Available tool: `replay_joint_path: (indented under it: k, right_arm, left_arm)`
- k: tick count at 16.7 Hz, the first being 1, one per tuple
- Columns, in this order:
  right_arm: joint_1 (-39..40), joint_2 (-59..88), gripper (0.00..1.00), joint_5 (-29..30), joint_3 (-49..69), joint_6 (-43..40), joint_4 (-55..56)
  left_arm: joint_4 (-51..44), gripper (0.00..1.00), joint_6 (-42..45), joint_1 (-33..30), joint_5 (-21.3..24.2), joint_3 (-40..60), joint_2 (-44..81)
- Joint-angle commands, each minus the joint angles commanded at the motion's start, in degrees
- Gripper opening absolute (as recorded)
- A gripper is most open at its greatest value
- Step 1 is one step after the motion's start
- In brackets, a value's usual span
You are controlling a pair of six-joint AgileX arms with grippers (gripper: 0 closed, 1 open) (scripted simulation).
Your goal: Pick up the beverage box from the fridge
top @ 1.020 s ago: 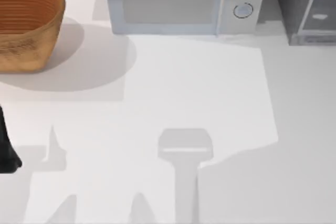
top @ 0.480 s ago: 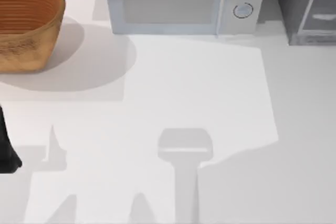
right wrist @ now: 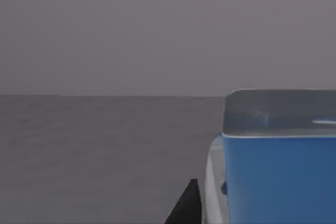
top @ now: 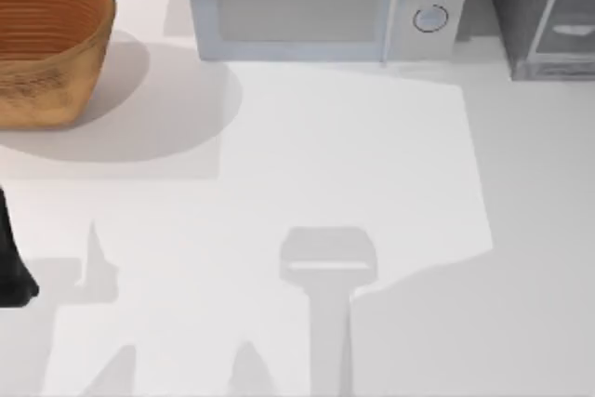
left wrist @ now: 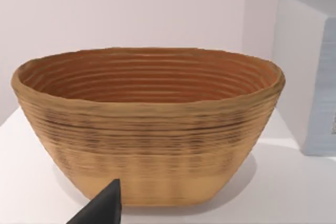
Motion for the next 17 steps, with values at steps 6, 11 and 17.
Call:
replay_joint_path:
  k: [6, 11, 17]
  right_arm:
    - [-0.08, -3.31, 0.0, -0.1, -0.05, 0.12, -2.83]
    - [-0.18, -7.9, 0.0, -0.06, -0.17, 0.16, -7.62]
    - [-0.37, -9.24, 0.0, -0.53, -2.27, 0.26, -6.18]
  left_arm:
    - [0.0, 1.0, 0.0, 0.0, 0.0, 0.0, 0.0]
    - [0.0, 1.0, 0.0, 0.0, 0.0, 0.0, 0.0]
    - [0.0, 1.0, 0.0, 0.0, 0.0, 0.0, 0.0]
